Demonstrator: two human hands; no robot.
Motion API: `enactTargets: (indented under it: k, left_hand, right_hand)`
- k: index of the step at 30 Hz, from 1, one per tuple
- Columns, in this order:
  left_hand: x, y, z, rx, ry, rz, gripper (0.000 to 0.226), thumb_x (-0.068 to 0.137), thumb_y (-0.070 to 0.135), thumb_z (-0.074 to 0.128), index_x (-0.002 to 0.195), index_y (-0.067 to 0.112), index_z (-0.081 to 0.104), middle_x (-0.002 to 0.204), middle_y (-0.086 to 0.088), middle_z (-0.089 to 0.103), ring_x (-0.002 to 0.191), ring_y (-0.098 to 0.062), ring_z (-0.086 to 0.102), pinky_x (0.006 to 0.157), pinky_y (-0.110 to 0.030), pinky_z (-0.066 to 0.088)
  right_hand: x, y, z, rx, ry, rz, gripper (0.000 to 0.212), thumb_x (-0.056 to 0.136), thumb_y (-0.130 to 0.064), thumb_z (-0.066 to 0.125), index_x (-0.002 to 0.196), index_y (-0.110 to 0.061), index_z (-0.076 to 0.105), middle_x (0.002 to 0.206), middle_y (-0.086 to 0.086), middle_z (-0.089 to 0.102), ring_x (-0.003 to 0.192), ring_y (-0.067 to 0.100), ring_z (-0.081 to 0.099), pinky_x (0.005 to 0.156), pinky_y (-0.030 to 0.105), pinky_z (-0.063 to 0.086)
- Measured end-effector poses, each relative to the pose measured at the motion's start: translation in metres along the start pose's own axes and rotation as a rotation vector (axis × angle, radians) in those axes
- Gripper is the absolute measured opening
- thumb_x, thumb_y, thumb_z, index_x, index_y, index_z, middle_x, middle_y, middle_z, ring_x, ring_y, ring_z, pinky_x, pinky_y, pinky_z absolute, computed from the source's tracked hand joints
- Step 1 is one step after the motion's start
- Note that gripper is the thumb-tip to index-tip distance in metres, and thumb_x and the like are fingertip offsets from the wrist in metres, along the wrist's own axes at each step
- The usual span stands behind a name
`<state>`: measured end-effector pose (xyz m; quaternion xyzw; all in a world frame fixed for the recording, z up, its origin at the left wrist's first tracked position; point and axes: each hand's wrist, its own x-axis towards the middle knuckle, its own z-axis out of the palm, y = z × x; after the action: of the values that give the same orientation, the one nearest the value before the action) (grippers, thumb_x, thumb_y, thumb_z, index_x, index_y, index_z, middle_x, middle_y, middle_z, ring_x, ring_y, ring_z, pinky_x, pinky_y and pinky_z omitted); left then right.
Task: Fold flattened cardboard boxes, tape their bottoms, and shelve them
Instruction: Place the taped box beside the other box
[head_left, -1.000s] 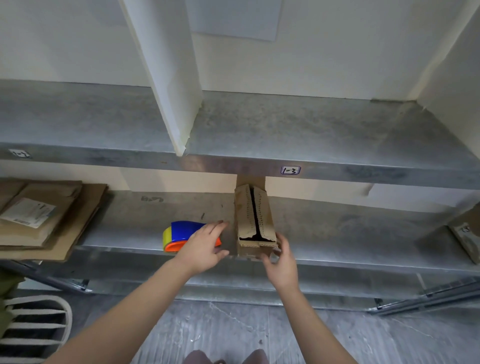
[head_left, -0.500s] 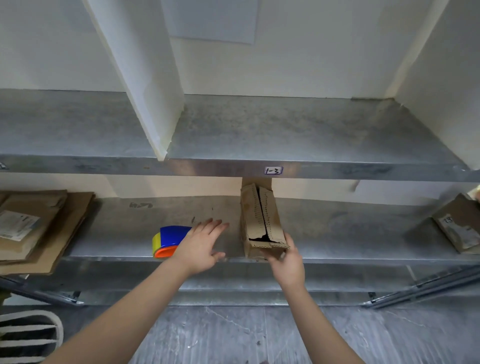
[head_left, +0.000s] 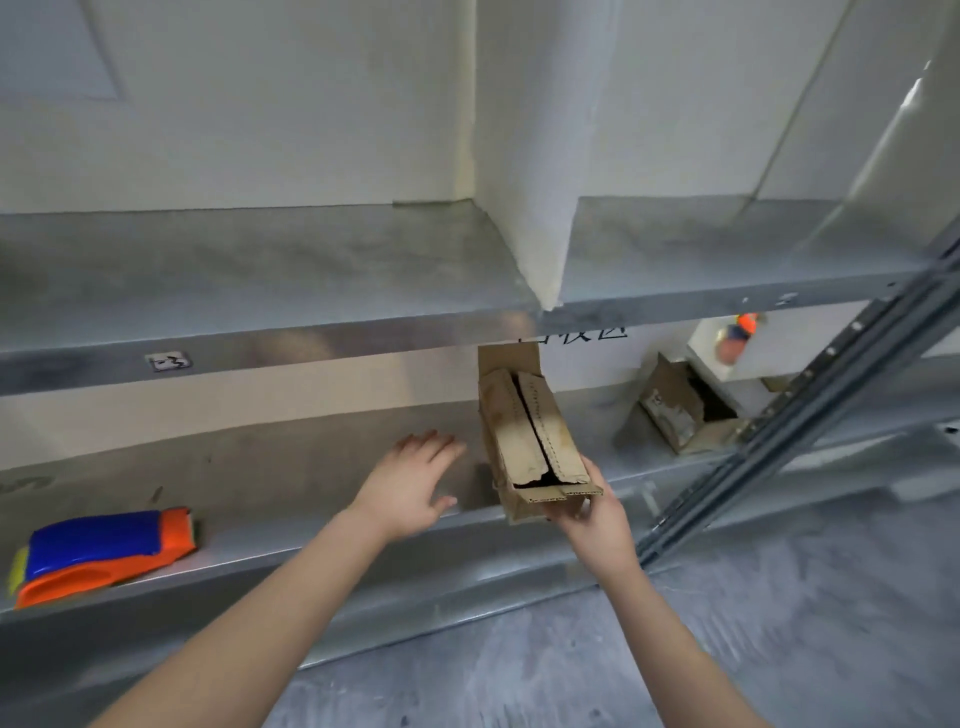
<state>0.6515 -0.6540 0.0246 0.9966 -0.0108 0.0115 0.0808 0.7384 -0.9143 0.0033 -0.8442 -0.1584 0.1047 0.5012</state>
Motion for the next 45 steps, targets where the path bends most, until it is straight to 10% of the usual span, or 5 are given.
enactTargets:
  k: [10,27,45]
  left_hand:
    - [0.096,0.135,0.029,-0.123,-0.034,-0.076,0.073,0.089,0.049,0.055,0.151,0.029,0.022,0.154,-0.001,0.031,0.142,-0.023,0.027,0.116,-0.035,0.016]
    - [0.22,0.241,0.088,-1.108,-0.164,-0.441,0.08,0.085,0.021,0.072,0.149,0.018,0.025,0.12,0.007,0.053,0.111,-0.007,0.053,0.1,-0.025,0.043]
    - [0.155,0.204,0.061,-0.1,-0.074,-0.041,0.066,0.093,0.048,0.05,0.149,0.023,0.028,0.155,-0.001,0.03,0.143,-0.022,0.025,0.118,-0.035,0.013]
  right_hand:
    - [0.054,0.068,-0.151,-0.049,-0.049,0.077,0.075,0.074,-0.029,0.084,0.138,-0.029,0.045,0.118,-0.018,0.061,0.111,0.004,0.055,0.095,0.025,0.045]
    - [0.134,0.135,-0.179,0.023,0.117,0.381,0.066,0.081,-0.016,0.076,0.138,-0.023,0.043,0.13,0.0,0.056,0.12,0.019,0.054,0.088,0.025,0.046]
    - [0.042,0.109,-0.177,-0.613,0.042,0.168,0.057,0.09,-0.052,0.053,0.141,-0.03,0.038,0.144,-0.003,0.045,0.135,0.023,0.035,0.107,0.041,0.038]
